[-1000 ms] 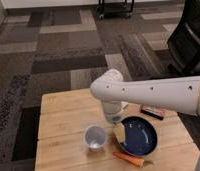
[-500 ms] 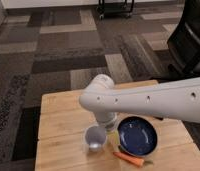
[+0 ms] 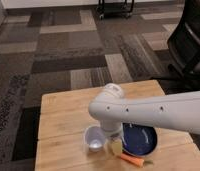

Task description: Place the pepper in the ceramic cup

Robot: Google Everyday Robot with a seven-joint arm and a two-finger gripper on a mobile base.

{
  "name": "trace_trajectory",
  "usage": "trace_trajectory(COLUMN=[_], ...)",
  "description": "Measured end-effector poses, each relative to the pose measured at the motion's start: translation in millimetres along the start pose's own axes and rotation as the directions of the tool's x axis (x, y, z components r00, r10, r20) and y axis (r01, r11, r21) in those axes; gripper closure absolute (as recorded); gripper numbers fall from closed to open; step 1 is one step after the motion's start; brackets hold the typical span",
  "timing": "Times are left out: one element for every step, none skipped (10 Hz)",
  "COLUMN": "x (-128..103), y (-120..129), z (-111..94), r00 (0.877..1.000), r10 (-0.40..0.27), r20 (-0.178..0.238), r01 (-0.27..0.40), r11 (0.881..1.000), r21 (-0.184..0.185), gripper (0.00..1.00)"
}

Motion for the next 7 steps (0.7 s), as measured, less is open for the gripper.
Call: trace_trajectory(x=[-0.4, -1.4, -1.2, -1.4, -1.4, -1.5, -1.5], y=[2.1, 2.6, 3.8, 3.6, 3.7, 3.7, 3.9], z=[2.0, 3.0, 3.9, 4.0, 4.0, 4.0, 4.1], r00=[1.000, 1.000, 1.000, 1.000, 1.000, 1.000, 1.000], r10=[-0.011, -0.016, -0.018, -0.019, -0.019, -0.019, -0.019], r20=[0.003, 0.007, 0.006, 0.006, 0.006, 0.006, 0.006], r01=[0.011, 0.016, 0.018, 0.019, 0.019, 0.019, 0.018], r11=[1.000, 1.000, 1.000, 1.000, 1.000, 1.000, 1.000], r21=[0.005, 0.009, 0.013, 0.013, 0.013, 0.013, 0.012], gripper=[0.35, 0.35, 0.35, 0.35, 0.35, 0.35, 0.35])
